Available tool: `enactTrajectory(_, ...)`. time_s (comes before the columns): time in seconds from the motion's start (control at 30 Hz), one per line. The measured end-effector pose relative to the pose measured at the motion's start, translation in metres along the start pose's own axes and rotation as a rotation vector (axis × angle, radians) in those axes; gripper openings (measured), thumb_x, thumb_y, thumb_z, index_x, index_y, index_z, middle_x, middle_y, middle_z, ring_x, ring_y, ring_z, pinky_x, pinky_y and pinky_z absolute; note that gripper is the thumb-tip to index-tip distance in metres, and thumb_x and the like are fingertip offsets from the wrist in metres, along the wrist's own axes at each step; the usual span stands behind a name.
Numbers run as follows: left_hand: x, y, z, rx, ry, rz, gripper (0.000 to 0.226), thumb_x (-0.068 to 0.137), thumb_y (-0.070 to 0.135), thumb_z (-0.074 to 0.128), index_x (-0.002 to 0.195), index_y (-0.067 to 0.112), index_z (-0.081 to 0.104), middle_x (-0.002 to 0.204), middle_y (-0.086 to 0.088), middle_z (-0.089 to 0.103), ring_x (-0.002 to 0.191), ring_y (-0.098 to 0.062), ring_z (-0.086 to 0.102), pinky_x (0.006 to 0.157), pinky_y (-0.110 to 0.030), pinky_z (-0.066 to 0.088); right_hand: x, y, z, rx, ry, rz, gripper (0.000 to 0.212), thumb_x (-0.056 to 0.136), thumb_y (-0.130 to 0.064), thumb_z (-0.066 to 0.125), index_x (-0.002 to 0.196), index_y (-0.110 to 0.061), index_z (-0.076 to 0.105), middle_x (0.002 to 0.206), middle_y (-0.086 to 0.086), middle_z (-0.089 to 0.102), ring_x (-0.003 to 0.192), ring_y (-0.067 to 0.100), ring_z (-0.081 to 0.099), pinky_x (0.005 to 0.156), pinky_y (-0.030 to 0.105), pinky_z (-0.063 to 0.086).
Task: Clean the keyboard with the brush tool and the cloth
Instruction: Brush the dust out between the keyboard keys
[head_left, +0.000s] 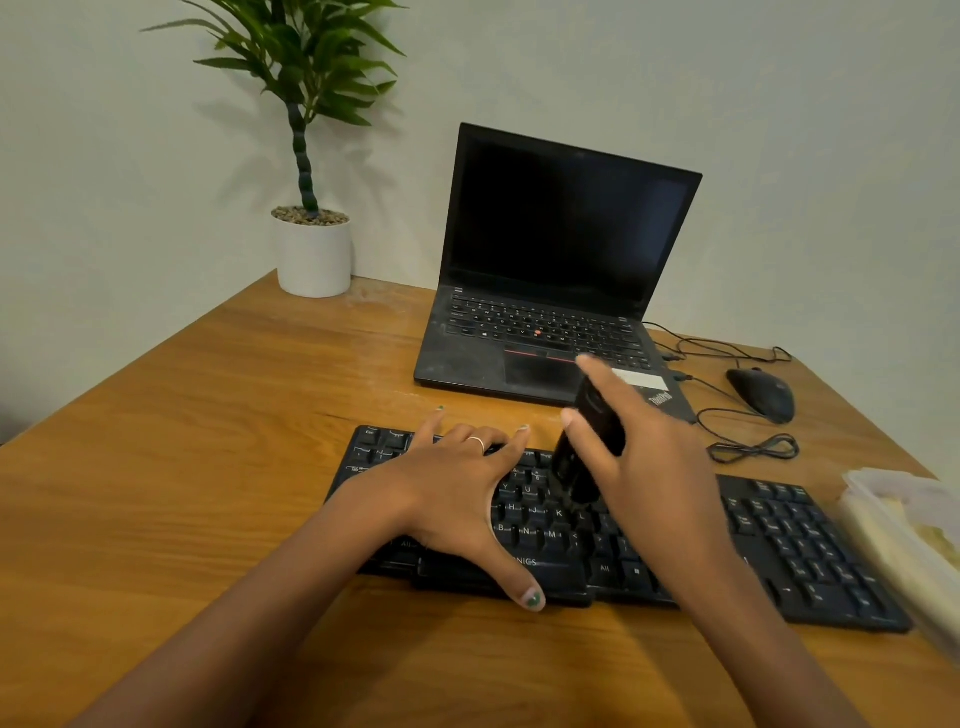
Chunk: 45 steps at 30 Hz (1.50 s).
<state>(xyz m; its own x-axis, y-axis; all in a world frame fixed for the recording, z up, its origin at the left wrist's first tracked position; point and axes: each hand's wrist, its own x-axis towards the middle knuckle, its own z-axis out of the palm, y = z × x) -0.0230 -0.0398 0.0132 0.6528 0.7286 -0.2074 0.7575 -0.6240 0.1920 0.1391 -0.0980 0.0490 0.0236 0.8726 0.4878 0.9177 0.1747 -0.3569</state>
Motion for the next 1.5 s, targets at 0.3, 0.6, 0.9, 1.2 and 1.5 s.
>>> enactTrajectory(0.3, 0.000, 0.001, -0.001, -0.008, -0.005, -0.003, 0.134, 0.062, 0.083, 0.063, 0.151, 0.027, -0.019, 0.162, 0.003, -0.003, 0.148, -0.016, -0.009, 0.114, -0.051, -0.021, 0.011, 0.006, 0.003, -0.006, -0.023, 0.032, 0.052, 0.092, -0.041, 0.048, 0.141, -0.035, 0.032, 0.104, -0.007, 0.063, 0.089, 0.010, 0.060, 0.075, 0.032, 0.055)
enactTrajectory(0.6, 0.000, 0.001, -0.001, -0.008, -0.004, -0.002, 0.134, 0.062, 0.082, 0.063, 0.151, 0.027, -0.020, 0.162, 0.004, -0.003, 0.148, -0.016, -0.008, 0.114, -0.050, -0.021, 0.013, 0.007, 0.004, -0.059, -0.070, 0.035, 0.050, 0.093, -0.041, 0.047, 0.141, -0.033, 0.034, 0.108, -0.001, 0.065, 0.091, 0.014, 0.060, 0.074, 0.031, 0.054)
enactTrajectory(0.9, 0.000, 0.000, 0.000, -0.002, 0.006, -0.001, 0.133, 0.062, 0.082, 0.063, 0.152, 0.027, -0.018, 0.162, 0.004, -0.003, 0.148, -0.016, -0.007, 0.114, -0.049, -0.021, 0.002, 0.001, 0.003, -0.159, -0.070, -0.036, 0.050, 0.094, -0.045, 0.040, 0.142, -0.036, 0.027, 0.103, -0.003, 0.065, 0.088, 0.013, 0.060, 0.068, 0.025, 0.050)
enactTrajectory(1.2, 0.000, 0.001, -0.001, -0.001, 0.012, 0.003, 0.133, 0.063, 0.082, 0.063, 0.152, 0.026, -0.017, 0.162, 0.003, -0.001, 0.148, -0.016, -0.007, 0.112, -0.048, -0.023, 0.008, 0.009, -0.005, -0.080, -0.126, 0.009, 0.049, 0.092, -0.044, 0.047, 0.139, -0.037, 0.035, 0.104, -0.004, 0.064, 0.087, 0.012, 0.059, 0.072, 0.030, 0.053)
enactTrajectory(1.5, 0.000, 0.001, -0.001, -0.019, 0.002, -0.001, 0.133, 0.062, 0.082, 0.064, 0.152, 0.027, -0.018, 0.162, 0.004, -0.002, 0.148, -0.016, -0.009, 0.114, -0.050, -0.021, 0.006, 0.005, -0.003, -0.052, -0.142, 0.005, 0.049, 0.092, -0.042, 0.048, 0.138, -0.039, 0.035, 0.107, -0.005, 0.064, 0.089, 0.011, 0.058, 0.072, 0.030, 0.055)
